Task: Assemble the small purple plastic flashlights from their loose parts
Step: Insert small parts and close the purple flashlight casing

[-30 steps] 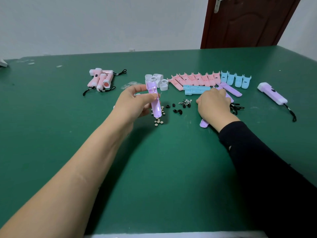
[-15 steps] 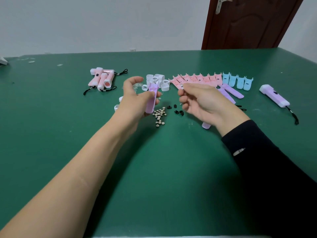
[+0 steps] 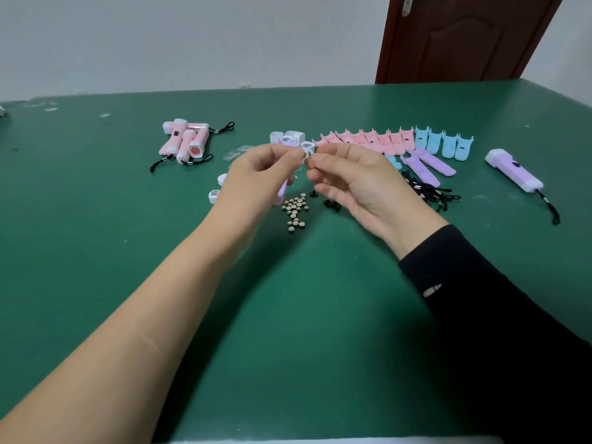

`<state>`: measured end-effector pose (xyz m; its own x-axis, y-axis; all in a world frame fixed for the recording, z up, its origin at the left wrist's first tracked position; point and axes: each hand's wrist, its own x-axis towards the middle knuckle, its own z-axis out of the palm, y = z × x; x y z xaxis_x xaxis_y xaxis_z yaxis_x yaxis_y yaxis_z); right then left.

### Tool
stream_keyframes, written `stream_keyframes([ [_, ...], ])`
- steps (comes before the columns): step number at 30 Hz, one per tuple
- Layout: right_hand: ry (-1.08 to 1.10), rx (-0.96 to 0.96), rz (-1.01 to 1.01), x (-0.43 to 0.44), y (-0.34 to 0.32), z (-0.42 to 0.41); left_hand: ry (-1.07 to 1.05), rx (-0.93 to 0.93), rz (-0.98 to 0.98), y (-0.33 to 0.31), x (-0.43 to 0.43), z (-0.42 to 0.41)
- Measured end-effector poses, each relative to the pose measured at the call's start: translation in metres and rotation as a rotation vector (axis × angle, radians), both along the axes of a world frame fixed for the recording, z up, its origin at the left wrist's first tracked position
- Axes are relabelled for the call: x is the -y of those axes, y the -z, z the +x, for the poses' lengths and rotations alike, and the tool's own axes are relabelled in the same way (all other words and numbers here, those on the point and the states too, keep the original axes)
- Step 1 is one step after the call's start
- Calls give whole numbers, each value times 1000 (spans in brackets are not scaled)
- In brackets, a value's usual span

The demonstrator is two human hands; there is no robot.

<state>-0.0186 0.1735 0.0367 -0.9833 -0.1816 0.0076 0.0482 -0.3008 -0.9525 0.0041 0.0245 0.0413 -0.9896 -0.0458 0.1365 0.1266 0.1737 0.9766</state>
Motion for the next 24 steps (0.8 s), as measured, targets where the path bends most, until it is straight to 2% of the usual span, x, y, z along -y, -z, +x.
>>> stream_keyframes([
  [6, 66, -65, 140, 9, -4, 7, -24, -74, -31, 3, 1, 0],
  [10, 46, -51, 85, 8, -5, 7, -22, 36, 63, 1, 3, 0],
  [17, 66, -237, 281, 6, 1, 8, 86, 235, 262, -3, 1, 0],
  [20, 66, -262, 238, 9, 2, 8, 129, 257, 324, -4, -3, 2],
  [24, 80, -270, 232, 10, 3, 7, 130, 262, 311, -4, -5, 2],
])
